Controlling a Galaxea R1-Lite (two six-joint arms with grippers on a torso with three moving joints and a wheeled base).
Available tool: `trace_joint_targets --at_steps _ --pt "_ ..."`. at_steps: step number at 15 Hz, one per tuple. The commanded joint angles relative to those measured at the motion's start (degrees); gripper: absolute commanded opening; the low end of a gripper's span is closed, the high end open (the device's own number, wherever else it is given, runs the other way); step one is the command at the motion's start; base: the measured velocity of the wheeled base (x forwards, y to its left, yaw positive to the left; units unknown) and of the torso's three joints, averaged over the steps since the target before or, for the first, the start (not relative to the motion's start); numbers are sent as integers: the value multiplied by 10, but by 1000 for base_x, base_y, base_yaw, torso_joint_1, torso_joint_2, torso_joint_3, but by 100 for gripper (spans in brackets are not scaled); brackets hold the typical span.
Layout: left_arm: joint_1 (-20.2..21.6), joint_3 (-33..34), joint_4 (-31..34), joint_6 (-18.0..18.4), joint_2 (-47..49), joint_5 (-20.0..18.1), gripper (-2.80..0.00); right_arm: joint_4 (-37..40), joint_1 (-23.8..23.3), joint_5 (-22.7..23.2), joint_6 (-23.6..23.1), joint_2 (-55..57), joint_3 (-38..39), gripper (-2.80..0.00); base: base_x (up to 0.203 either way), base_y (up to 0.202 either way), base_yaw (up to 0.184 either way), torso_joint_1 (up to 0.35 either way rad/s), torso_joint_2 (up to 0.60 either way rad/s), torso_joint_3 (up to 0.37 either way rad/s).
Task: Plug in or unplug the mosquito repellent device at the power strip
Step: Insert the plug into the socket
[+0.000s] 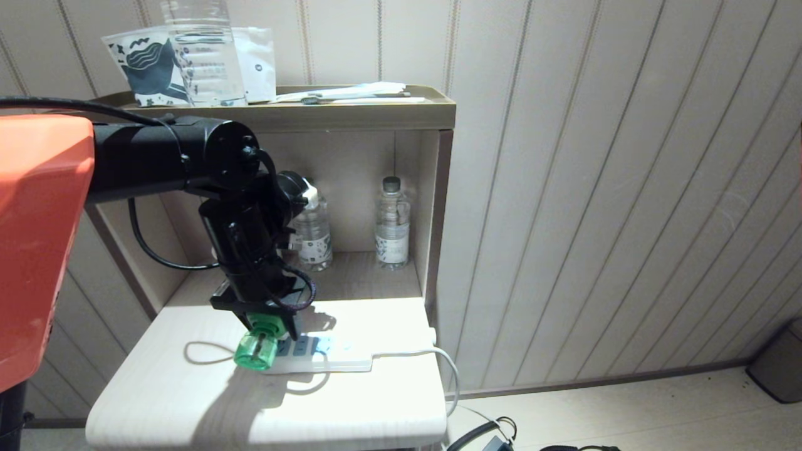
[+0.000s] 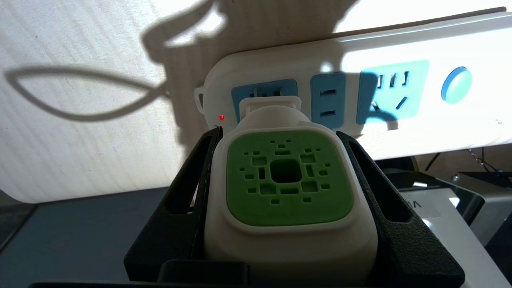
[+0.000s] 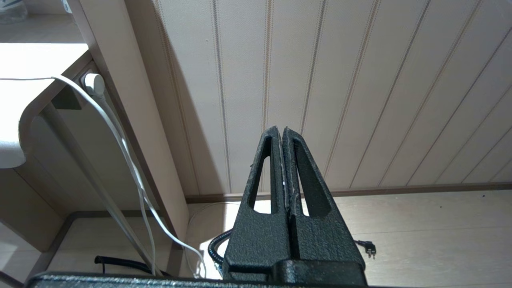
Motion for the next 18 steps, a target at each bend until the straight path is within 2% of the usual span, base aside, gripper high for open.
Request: trace_joint_targets --at_steps 1,18 --pt "0 0 5 -1 2 0 -280 0 0 0 0 0 0 -280 0 0 0 0 0 0" --pt "0 1 18 -7 17 -7 -280 0 0 0 0 0 0 -280 0 0 0 0 0 0"
